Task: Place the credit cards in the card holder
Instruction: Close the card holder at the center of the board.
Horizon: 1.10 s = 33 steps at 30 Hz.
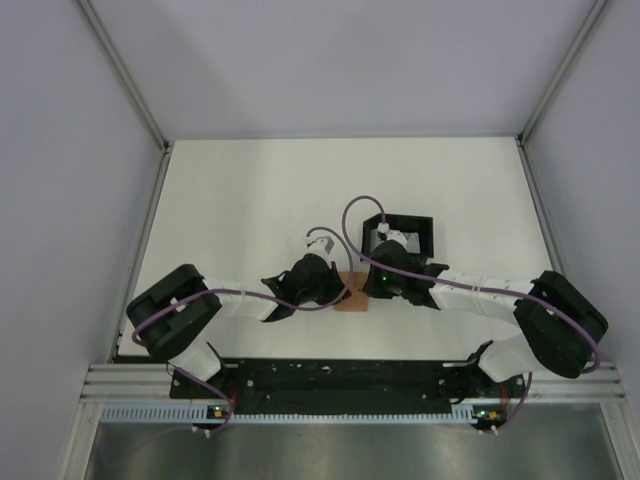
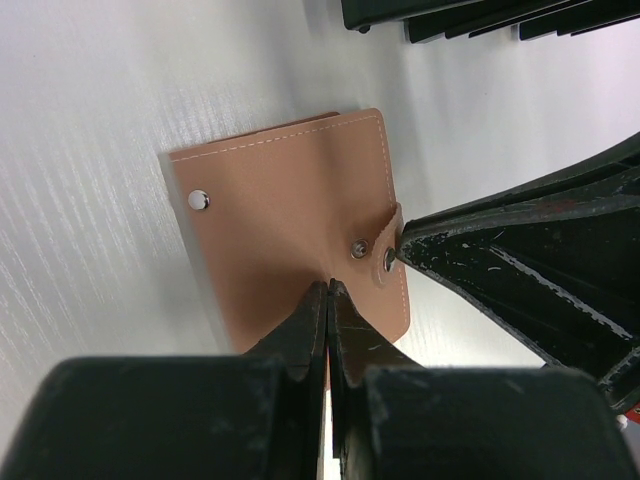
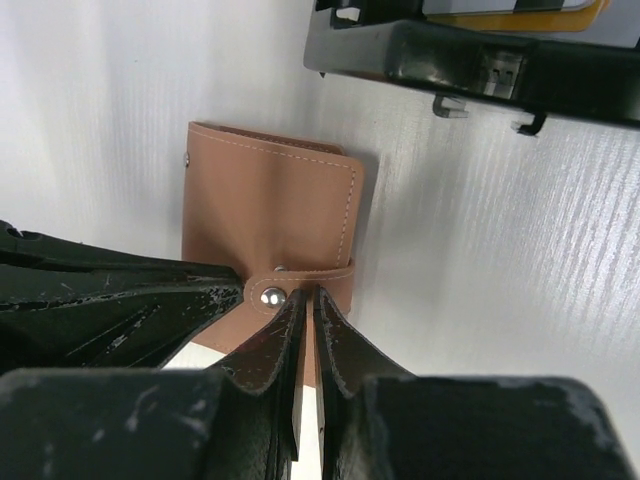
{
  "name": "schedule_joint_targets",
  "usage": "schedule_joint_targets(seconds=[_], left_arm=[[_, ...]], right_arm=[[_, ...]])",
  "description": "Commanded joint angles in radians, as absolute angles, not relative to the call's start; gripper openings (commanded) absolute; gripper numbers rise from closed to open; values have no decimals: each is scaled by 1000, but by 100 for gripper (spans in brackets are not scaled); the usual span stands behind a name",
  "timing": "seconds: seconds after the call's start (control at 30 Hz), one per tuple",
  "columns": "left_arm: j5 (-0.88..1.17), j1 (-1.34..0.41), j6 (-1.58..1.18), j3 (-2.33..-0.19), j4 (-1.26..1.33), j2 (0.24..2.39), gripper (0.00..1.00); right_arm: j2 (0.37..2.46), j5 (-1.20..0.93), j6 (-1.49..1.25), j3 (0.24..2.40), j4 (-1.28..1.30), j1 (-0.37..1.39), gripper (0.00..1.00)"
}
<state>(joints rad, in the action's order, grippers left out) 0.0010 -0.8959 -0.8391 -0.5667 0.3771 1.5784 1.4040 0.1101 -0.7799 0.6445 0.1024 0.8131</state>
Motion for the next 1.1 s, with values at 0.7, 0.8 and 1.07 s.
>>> schedule_joint_targets(seconds=[0.7, 0.8, 1.07], left_arm=[[-66, -902, -793, -554, 183, 1651, 0], [-64, -902, -795, -552, 186, 1652, 0], [-60, -902, -792, -549, 186, 1652, 0]], right_arm=[[1454, 63, -781, 693, 18, 802, 7], [1462, 66, -782, 690, 9, 802, 6], [1515, 91, -759, 752, 92, 804, 6]])
